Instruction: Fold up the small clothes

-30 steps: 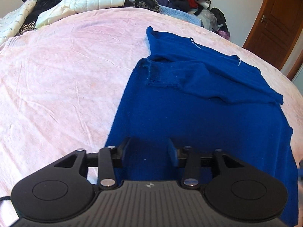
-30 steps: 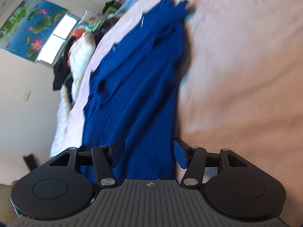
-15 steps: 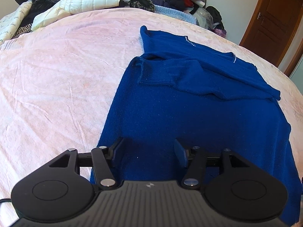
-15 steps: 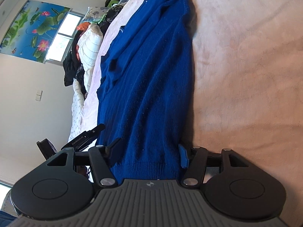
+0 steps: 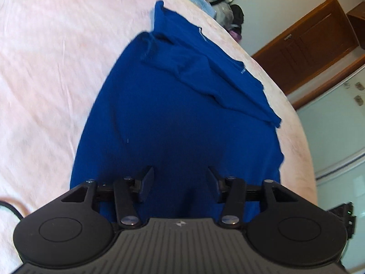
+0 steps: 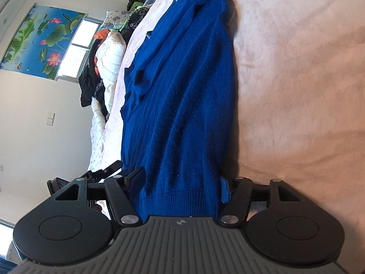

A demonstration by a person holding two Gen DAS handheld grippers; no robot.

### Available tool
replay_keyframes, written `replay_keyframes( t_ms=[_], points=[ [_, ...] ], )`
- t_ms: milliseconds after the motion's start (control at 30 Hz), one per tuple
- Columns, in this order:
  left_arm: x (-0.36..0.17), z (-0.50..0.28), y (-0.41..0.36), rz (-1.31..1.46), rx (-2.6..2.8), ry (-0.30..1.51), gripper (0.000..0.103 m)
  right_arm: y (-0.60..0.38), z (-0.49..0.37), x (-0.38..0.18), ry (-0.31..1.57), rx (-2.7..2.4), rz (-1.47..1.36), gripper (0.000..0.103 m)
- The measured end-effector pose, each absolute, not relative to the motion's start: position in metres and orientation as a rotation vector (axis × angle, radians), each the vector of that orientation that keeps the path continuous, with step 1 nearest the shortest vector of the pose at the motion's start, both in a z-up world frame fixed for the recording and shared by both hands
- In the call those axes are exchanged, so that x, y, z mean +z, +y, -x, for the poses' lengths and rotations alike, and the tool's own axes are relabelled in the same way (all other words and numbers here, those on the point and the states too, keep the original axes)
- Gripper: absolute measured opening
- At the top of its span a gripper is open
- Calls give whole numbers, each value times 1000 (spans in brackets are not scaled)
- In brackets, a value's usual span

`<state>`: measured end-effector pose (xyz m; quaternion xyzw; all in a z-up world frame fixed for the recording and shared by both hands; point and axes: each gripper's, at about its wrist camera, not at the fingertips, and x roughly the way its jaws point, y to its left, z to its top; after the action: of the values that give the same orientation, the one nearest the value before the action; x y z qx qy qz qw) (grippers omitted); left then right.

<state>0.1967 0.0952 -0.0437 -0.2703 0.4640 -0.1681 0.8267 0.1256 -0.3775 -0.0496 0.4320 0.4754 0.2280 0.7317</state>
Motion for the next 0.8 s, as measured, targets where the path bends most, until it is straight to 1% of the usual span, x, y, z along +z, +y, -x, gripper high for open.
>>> replay_keyframes(
  t_ms=[167,333,467,667,700,733,767,800],
  points=[
    [-59,-185,107,718,-470,1072,49,-379,-127,-54,1051,523,-996,69],
    [-62,-183,117,798,-470,1085,49,-385,-123,-62,1068,564,-1108,69],
    [-63,-184,123,850,-488,1095,49,-385,-117,-65,1089,605,-1124,69],
    [-73,-183,124,972,-529,1110,49,-389,-115,-75,1062,616,-1258,69],
    [-74,-182,122,966,-531,1117,47,-389,-115,-76,1060,621,-1267,65],
    [-74,-182,120,956,-534,1122,38,-388,-115,-76,1066,612,-1259,56],
    [-75,-182,118,939,-528,1141,11,-387,-114,-76,1074,599,-1246,25],
    [-75,-182,116,917,-507,1162,7,-386,-115,-77,1085,591,-1222,11]
  ],
)
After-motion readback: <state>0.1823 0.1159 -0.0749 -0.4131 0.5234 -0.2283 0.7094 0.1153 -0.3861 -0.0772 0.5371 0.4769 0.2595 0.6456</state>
